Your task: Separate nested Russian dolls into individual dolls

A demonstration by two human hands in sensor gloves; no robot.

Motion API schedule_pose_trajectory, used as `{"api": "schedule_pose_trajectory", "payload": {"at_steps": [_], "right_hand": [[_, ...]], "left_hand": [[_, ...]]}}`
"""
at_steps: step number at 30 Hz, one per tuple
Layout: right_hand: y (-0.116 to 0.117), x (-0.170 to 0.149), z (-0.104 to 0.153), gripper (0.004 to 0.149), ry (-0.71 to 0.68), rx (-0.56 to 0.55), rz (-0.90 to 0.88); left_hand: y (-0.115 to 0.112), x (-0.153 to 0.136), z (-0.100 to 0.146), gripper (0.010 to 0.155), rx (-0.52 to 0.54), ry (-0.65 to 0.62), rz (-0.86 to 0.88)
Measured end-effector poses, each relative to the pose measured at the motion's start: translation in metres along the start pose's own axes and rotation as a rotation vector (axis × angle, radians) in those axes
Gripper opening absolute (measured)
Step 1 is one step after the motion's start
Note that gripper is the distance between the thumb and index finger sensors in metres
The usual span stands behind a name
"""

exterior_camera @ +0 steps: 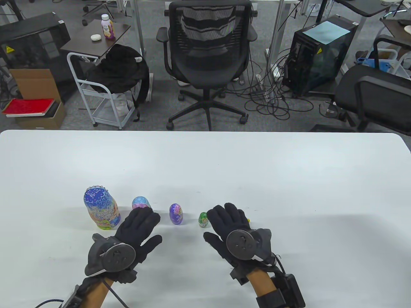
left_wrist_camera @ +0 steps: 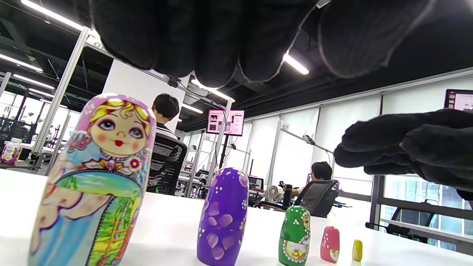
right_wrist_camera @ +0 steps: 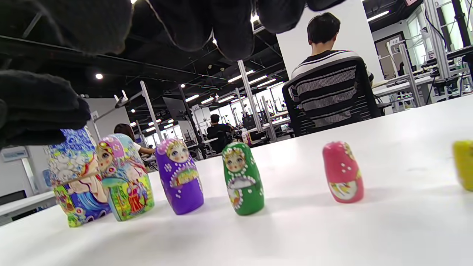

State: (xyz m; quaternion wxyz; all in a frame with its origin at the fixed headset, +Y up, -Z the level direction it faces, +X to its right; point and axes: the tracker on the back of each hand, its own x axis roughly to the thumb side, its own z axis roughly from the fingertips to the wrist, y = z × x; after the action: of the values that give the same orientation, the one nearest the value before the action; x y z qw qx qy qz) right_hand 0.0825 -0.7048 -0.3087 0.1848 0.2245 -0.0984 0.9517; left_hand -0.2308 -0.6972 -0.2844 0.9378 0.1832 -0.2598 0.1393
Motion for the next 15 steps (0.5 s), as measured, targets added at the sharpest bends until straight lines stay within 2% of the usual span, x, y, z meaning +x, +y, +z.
{"api": "schedule_pose_trajectory", "payload": {"at_steps": [6,10,13,15], "right_hand": [[0.013,-0.004,0.002,0.074,-0.002,0.045,0.028],[0.017,0.0,0.004,0.074,-0.02,0.09,0.073],[0.019,0.003,0.005,0.075,-0.029,0.097,0.054],[0.02,0.004,0.005,0.075,-0.029,0.111,0.046]], "left_hand": [[0.001,0.004,0.0,0.068,-0.001,-0.013,-0.002],[0.0,0.006,-0.002,0.067,-0.08,-0.006,0.03],[-0.001,0.008,-0.002,0.067,-0.081,-0.004,0.06],[-0.003,0.007,-0.001,0.069,-0.119,0.001,0.056]]}}
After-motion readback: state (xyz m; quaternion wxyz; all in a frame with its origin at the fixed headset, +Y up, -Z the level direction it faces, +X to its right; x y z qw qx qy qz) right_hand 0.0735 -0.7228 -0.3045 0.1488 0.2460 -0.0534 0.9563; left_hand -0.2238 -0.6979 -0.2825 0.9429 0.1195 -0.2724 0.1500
